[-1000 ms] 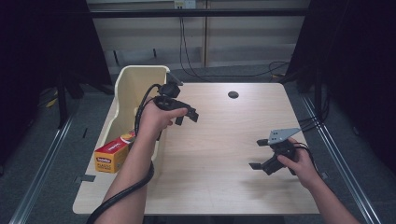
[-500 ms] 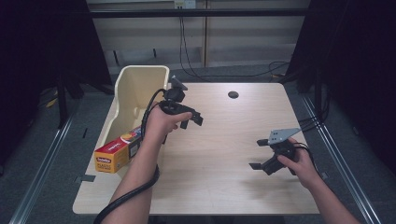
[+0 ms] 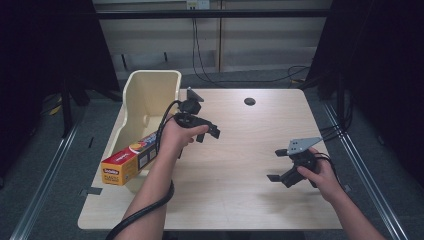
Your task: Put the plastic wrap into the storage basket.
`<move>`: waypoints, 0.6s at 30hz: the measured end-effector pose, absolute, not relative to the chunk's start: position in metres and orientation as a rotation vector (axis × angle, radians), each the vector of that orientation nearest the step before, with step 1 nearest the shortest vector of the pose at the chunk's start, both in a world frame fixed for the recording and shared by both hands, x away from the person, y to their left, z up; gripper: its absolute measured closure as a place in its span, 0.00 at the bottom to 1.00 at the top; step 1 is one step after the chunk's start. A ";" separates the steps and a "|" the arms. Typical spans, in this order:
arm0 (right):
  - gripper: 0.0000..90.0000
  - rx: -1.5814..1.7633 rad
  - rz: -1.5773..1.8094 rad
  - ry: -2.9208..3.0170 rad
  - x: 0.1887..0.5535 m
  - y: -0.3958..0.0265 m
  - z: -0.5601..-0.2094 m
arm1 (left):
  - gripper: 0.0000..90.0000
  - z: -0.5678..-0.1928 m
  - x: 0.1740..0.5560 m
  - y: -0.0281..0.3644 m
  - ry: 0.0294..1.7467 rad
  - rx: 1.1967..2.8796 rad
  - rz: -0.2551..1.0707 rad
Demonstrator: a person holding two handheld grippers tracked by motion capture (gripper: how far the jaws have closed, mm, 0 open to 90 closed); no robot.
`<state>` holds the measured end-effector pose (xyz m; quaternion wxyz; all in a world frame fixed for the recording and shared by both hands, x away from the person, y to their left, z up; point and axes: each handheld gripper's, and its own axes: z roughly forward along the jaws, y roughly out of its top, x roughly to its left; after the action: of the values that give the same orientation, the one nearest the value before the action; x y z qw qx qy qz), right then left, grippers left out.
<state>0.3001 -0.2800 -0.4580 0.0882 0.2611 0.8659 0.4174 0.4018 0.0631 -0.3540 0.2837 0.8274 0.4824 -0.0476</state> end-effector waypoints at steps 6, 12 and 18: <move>0.02 0.778 1.239 2.576 0.300 -0.281 -0.458 | 0.09 -0.361 0.401 0.059 1.295 2.217 -0.131; 0.02 0.781 1.234 2.578 0.300 -0.281 -0.458 | 0.09 -0.368 0.400 0.056 1.280 2.229 -0.149; 0.02 0.780 1.231 2.577 0.300 -0.281 -0.459 | 0.09 -0.376 0.398 0.053 1.272 2.230 -0.156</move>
<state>0.2998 -0.2805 -0.4588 0.0903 0.2625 0.8669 0.4141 0.3984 0.0526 -0.3758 0.2809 0.8320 0.4748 -0.0580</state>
